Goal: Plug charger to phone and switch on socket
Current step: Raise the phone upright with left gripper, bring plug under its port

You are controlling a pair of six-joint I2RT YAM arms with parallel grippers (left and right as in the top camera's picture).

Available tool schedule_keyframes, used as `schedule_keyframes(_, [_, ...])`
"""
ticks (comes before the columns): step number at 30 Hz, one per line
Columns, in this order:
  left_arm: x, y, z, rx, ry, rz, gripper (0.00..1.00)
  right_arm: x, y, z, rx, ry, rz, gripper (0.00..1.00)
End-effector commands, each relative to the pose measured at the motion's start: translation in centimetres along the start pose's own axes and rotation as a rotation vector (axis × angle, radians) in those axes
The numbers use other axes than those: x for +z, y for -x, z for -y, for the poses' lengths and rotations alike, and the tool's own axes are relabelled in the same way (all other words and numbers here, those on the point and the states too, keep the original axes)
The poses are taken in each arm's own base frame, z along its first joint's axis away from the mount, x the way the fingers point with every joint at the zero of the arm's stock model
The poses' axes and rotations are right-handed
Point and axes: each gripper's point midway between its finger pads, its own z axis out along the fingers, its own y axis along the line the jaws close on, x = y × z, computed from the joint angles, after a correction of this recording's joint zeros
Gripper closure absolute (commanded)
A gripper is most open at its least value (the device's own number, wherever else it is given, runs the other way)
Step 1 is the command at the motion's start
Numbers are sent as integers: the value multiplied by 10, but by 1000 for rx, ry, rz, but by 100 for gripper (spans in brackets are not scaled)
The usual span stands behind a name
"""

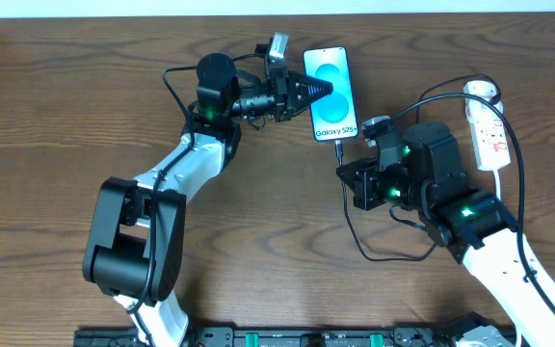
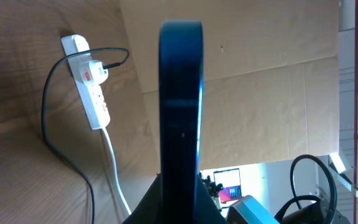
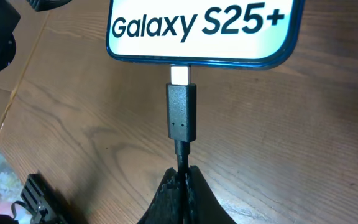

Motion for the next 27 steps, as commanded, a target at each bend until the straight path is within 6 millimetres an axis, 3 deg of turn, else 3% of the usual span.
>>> schedule_keyframes(1, [0,0,18,72,-27,-20,93,1,0,3,18,-12,4,99])
schedule_keyframes(19, [0,0,18,72,-27,-21,93,1,4,1,9,-5,19,99])
schedule_keyframes(27, [0,0,18,72,-27,-20,93,5,-5,-6,-2,5,-16,99])
